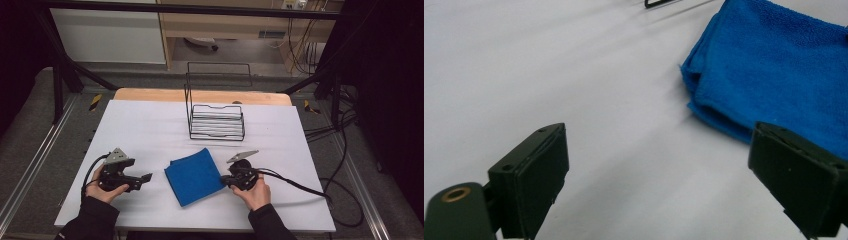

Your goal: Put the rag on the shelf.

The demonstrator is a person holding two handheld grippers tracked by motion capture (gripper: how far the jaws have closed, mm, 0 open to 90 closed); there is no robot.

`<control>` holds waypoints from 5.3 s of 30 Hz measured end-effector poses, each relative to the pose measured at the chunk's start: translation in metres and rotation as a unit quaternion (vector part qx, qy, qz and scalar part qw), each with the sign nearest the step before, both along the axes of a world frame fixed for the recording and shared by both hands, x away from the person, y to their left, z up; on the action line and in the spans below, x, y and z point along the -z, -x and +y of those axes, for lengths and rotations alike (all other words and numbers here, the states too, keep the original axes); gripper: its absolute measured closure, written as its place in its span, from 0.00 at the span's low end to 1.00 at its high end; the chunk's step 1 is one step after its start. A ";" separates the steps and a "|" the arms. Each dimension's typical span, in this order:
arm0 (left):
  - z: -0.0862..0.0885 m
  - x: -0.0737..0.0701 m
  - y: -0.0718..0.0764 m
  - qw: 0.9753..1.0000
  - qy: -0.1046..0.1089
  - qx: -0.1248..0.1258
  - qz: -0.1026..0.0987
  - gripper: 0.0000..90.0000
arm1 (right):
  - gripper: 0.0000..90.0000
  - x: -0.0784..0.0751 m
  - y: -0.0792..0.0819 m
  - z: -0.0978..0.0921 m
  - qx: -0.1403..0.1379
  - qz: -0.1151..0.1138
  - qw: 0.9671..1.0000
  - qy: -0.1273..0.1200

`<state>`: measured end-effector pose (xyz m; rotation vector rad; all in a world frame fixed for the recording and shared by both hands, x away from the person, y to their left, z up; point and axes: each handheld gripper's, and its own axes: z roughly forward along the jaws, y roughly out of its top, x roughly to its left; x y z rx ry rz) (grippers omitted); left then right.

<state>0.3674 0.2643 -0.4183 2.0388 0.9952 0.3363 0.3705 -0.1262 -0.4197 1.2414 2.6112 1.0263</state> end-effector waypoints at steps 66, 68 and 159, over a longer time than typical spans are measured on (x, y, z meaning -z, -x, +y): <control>-0.099 0.022 0.004 0.996 -0.007 0.007 0.086 0.91 | 0.96 0.015 -0.079 0.000 -0.005 -0.123 0.992 0.018; -0.099 0.022 0.004 0.996 -0.007 0.006 0.085 0.90 | 0.96 0.020 -0.083 0.002 -0.005 -0.124 0.992 0.015; -0.130 0.025 -0.113 0.995 -0.027 0.030 0.096 0.91 | 0.16 0.007 -0.031 -0.055 0.071 -0.096 0.989 -0.089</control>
